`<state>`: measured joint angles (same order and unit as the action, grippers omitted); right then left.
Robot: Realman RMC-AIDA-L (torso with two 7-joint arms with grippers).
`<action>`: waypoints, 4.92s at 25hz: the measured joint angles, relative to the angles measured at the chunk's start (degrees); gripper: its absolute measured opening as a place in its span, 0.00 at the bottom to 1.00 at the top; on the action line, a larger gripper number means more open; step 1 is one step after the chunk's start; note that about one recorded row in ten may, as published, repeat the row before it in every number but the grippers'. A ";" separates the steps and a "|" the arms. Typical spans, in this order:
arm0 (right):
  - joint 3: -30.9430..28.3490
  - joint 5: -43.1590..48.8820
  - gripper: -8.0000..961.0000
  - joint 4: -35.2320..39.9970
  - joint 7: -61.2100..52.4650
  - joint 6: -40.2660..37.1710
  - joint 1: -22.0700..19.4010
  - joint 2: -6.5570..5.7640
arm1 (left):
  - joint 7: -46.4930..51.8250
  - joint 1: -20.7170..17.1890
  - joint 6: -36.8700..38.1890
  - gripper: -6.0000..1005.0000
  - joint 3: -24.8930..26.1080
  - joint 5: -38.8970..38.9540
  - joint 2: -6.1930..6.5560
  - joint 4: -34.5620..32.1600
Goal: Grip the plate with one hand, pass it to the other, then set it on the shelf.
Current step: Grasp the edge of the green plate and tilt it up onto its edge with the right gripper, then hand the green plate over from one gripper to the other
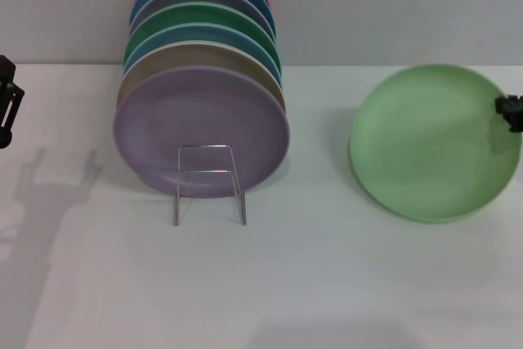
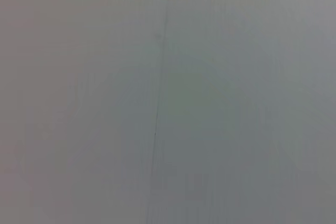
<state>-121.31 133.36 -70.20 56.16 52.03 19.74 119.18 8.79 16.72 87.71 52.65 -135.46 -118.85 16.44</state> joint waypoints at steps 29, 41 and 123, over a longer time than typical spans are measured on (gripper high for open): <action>23.09 -15.20 0.03 -9.17 28.45 -30.12 -12.88 0.02 | 0.04 -0.03 0.10 0.79 -0.92 -0.06 0.11 0.14; 34.68 -14.47 0.03 -17.01 36.71 -42.35 -20.09 -0.07 | 0.15 -0.04 -0.01 0.79 -1.45 -0.06 -0.01 0.17; 60.38 33.90 0.03 42.87 -60.22 -130.81 -9.90 -4.29 | 2.37 -5.19 5.68 0.78 -23.61 -0.04 -0.24 4.20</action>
<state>-60.93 167.26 -27.33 -4.06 -78.77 9.84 114.89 11.16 11.53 93.39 29.04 -135.50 -119.09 20.64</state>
